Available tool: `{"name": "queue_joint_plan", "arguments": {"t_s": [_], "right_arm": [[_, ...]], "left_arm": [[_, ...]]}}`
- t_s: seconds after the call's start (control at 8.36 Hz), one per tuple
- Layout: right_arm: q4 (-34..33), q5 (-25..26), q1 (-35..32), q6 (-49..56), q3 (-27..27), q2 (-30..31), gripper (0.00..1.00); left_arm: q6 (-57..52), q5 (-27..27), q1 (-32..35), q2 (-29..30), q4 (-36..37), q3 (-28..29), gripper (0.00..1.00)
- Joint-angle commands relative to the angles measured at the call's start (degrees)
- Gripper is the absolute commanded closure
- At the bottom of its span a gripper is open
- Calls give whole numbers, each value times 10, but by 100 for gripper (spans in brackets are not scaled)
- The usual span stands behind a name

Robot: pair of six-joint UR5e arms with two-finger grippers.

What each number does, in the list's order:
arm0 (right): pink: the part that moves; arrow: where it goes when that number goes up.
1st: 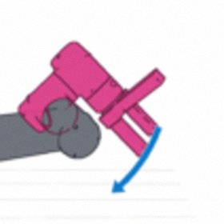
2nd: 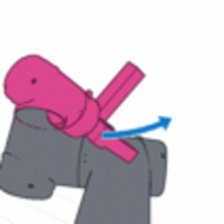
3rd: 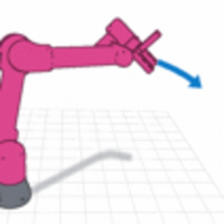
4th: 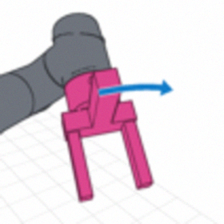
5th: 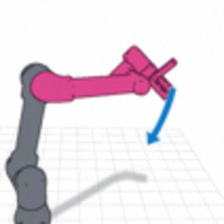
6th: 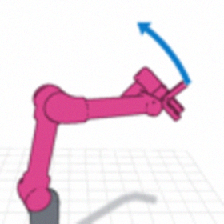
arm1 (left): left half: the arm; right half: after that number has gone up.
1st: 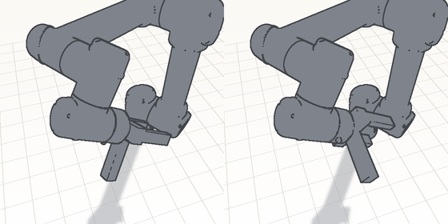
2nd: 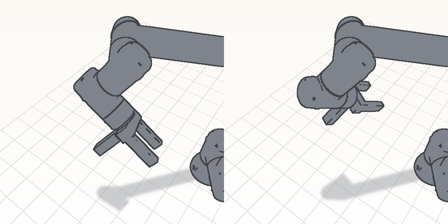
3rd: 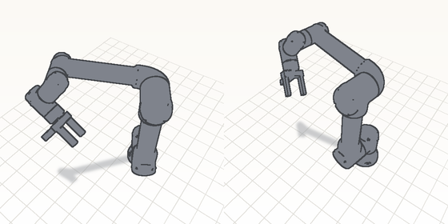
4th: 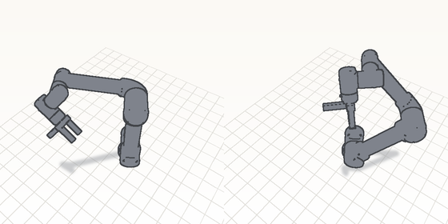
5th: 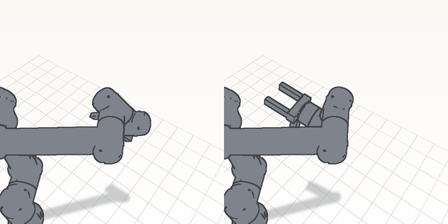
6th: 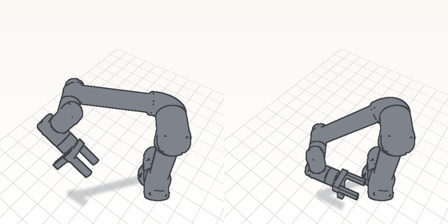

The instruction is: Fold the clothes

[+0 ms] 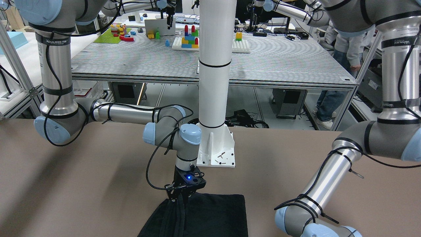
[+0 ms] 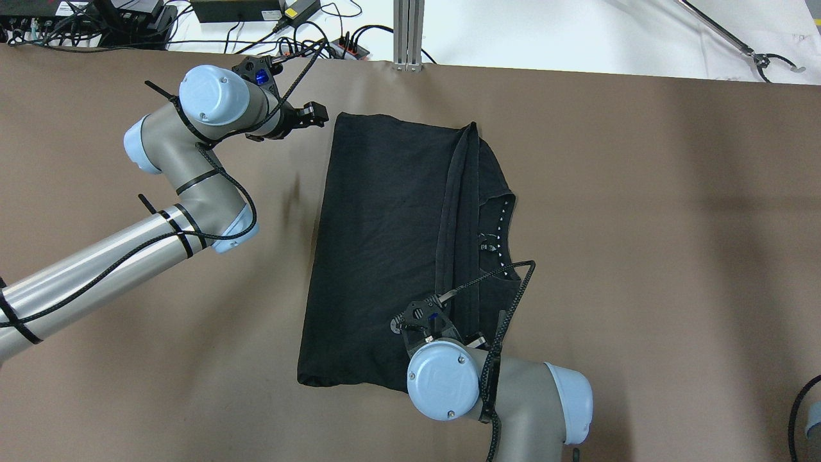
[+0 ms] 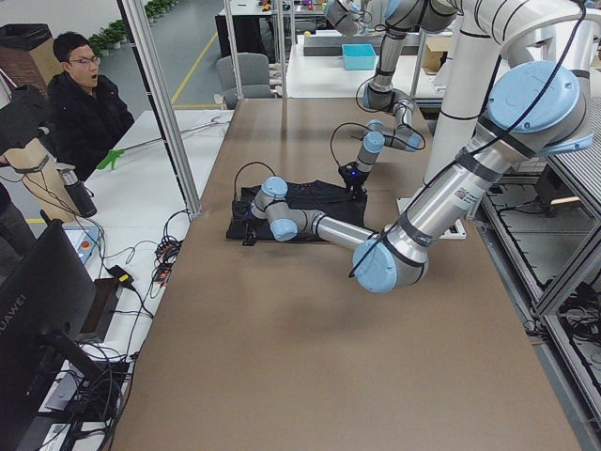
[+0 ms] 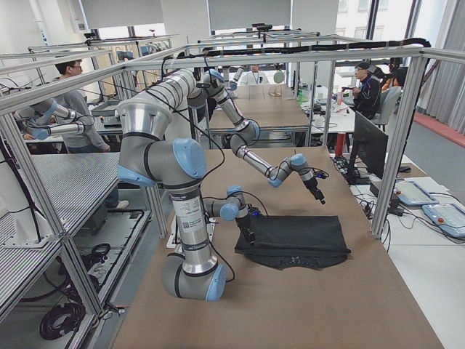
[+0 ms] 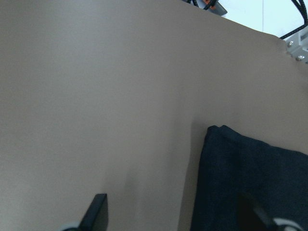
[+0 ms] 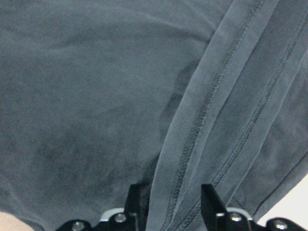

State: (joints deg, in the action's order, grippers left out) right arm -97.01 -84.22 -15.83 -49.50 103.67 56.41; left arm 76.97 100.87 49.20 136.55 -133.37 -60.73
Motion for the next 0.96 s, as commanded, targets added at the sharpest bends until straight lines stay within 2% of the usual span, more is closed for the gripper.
{"name": "queue_joint_plan", "arguments": {"t_s": [0.0, 0.12, 0.36, 0.48, 0.6, 0.84], "right_arm": [[-5, 2, 3, 2, -1, -1, 84], [-5, -4, 2, 4, 2, 0, 100], [-21, -24, -19, 30, 24, 5, 100], [-48, -28, -20, 31, 66, 29, 100], [-45, -17, -3, 18, 104, 90, 100], [-36, 26, 89, -137, 118, 129, 100]], "left_arm": [[4, -1, -1, -1, 0, 0, 6], [6, -1, -2, -1, 0, 0, 6], [8, -4, -9, -2, 0, 0, 6], [16, -20, -14, -1, 0, -1, 6], [22, -21, -19, 3, 0, -1, 6], [29, -23, -22, 5, 0, -1, 6]]}}
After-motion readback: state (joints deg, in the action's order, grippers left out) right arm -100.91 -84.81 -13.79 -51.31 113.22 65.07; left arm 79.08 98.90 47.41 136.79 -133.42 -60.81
